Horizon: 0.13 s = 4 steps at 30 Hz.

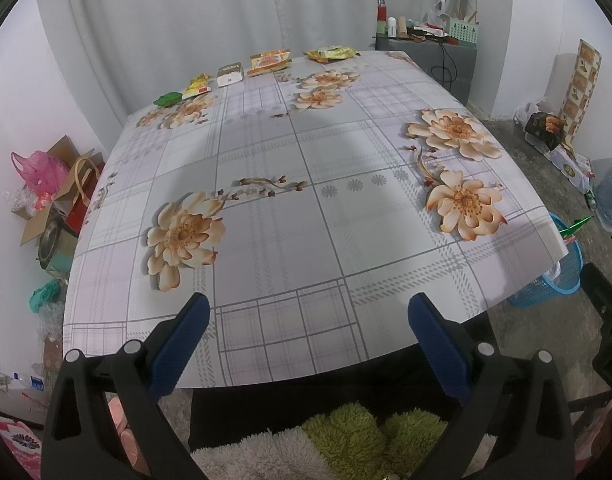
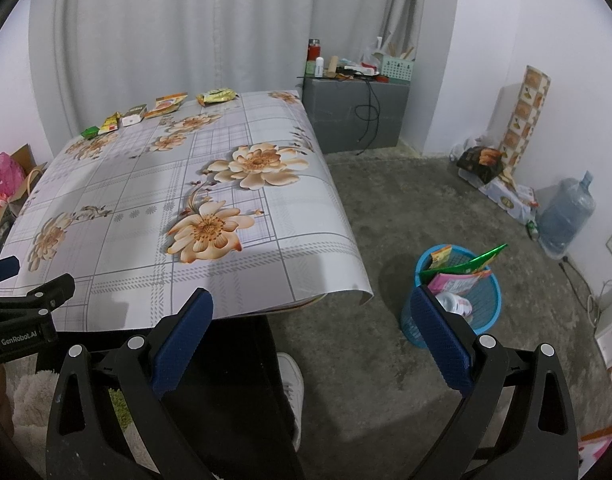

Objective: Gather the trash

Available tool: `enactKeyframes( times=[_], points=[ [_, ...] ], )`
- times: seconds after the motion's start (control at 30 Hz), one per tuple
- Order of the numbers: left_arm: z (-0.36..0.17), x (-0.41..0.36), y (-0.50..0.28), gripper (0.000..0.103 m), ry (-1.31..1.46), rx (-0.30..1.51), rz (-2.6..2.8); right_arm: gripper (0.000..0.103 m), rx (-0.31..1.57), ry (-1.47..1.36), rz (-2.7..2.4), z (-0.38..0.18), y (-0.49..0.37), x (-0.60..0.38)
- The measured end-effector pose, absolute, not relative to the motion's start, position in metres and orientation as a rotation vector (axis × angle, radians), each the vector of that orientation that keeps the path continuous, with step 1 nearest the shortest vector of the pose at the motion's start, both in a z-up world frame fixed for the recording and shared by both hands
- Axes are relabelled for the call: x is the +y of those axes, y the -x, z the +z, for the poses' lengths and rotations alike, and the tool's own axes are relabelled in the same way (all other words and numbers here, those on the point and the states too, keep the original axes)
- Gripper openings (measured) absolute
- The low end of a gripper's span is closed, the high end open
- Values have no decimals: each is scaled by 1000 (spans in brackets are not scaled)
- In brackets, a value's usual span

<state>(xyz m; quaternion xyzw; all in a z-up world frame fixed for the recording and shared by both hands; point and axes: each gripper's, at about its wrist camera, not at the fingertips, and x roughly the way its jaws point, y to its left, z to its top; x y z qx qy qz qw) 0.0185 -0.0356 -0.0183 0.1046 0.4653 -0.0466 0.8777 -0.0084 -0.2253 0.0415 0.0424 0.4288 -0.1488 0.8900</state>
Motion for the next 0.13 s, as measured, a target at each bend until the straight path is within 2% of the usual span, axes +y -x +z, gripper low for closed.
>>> enactKeyframes(
  times=[0.13],
  points=[
    [-20, -34, -17, 97, -219, 976, -98, 95, 890, -88, -308, 42, 9, -225]
  ],
)
